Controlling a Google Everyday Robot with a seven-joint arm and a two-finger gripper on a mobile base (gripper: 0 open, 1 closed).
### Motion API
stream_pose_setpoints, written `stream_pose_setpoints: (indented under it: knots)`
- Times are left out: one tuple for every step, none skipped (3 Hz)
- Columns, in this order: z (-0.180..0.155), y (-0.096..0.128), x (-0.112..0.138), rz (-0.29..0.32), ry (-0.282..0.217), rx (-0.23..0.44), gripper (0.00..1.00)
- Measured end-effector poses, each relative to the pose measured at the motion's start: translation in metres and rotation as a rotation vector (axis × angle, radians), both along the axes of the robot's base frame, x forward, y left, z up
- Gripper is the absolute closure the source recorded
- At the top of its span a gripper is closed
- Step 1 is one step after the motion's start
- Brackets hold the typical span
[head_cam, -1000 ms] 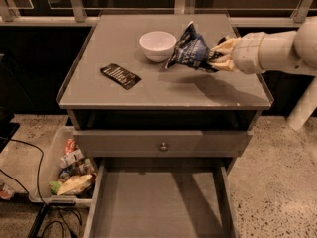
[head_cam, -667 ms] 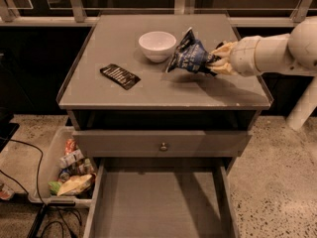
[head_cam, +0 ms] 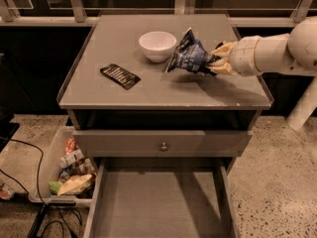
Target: Pick blue chip bag from middle drawer and place on counter
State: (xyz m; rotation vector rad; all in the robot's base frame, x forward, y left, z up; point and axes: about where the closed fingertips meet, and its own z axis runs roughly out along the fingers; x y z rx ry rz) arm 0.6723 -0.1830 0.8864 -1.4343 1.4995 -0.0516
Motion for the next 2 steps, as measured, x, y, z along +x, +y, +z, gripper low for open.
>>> stream_pose_setpoints:
  knots:
    - [0.0, 0.0, 0.0, 0.0, 0.0, 0.0, 0.36]
    - [0.0, 0.0001, 0.0, 0.0, 0.0, 0.0, 0.12]
